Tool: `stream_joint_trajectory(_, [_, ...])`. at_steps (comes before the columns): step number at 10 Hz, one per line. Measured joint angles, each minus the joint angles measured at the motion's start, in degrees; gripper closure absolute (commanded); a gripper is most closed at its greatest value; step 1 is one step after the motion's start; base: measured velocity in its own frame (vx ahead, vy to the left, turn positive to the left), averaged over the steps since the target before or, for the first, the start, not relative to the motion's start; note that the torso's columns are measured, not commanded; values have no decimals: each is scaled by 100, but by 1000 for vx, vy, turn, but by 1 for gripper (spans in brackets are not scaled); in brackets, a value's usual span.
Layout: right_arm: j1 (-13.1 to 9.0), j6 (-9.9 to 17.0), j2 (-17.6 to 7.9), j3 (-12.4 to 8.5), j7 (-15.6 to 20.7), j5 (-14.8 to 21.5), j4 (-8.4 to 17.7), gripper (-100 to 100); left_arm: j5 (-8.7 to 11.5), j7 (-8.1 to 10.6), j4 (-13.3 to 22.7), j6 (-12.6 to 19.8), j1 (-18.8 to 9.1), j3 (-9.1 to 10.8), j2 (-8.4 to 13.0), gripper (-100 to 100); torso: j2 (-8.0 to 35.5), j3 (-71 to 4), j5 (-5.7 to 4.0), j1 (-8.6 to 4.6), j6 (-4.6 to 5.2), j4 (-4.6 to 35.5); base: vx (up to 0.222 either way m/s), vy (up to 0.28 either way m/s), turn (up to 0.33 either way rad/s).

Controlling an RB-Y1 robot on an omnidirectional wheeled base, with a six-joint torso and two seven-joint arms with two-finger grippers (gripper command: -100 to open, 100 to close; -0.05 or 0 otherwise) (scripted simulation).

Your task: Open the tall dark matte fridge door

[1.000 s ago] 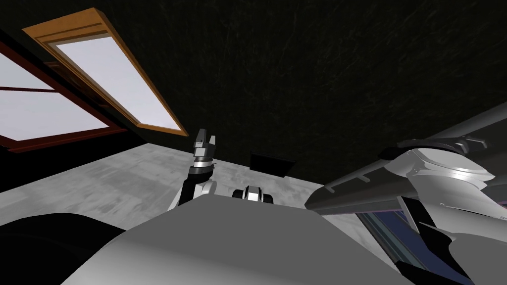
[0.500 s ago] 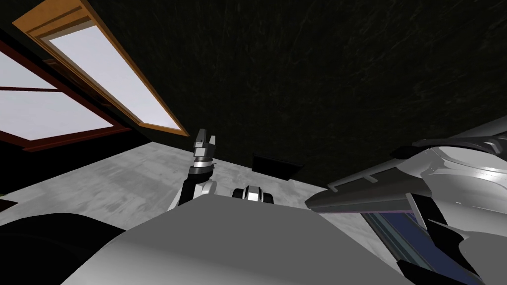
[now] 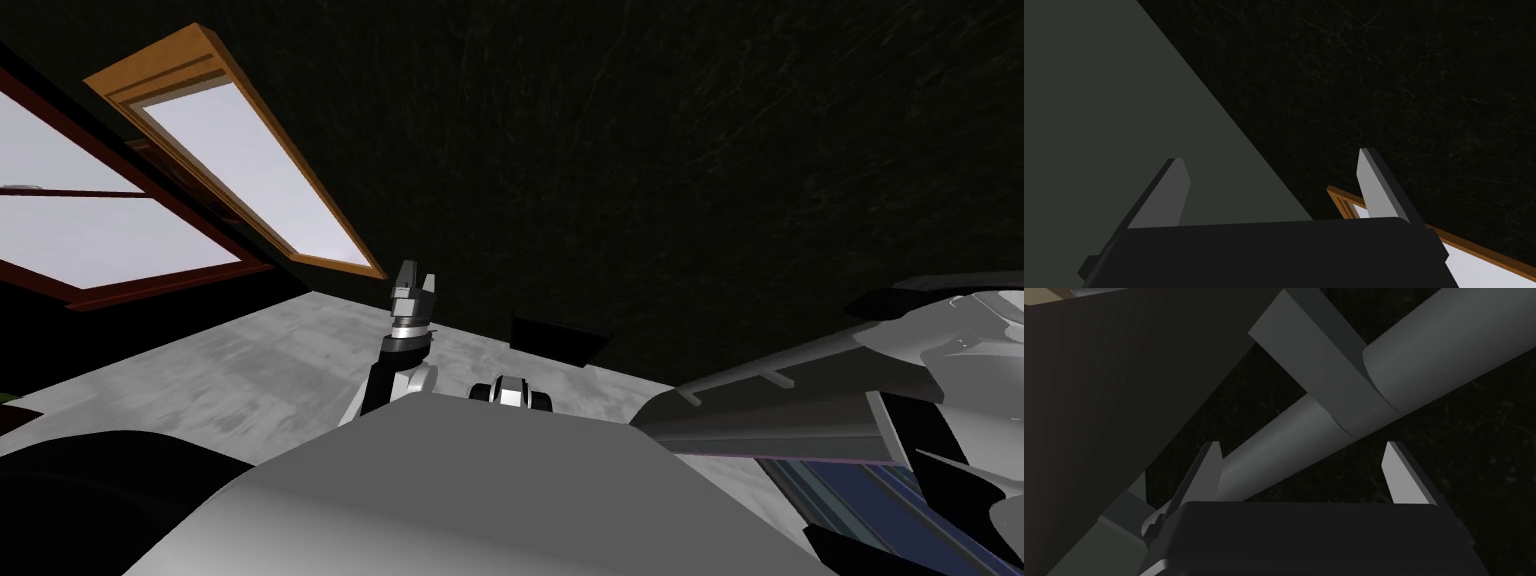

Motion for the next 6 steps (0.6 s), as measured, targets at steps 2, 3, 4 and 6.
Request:
stream_joint_trajectory(2, [-212, -156, -134, 25, 12, 88, 247, -100, 0, 0, 0, 0, 0, 0, 0, 0, -5, -1, -8, -11, 2, -3, 17, 22, 11])
stream_joint_trajectory(3, [-153, -147, -155, 12, 115, -77, 170, -100, 0, 0, 0, 0, 1, 0, 0, 0, 5, 7, -16, -22, 7, -1, 7, 1, 4])
stream_joint_trajectory(4, [-145, -140, -157, 10, 150, -101, 156, 0, 0, 0, 0, 0, 0, 1, 1, 0, 17, 16, -21, -26, 14, 3, 0, 0, 0])
stream_joint_trajectory(6, [-147, -141, -157, 10, 147, -99, 156, 0, 0, 0, 0, 0, 0, 1, 1, 0, 26, 23, -21, -23, 17, 6, 0, 0, 0])
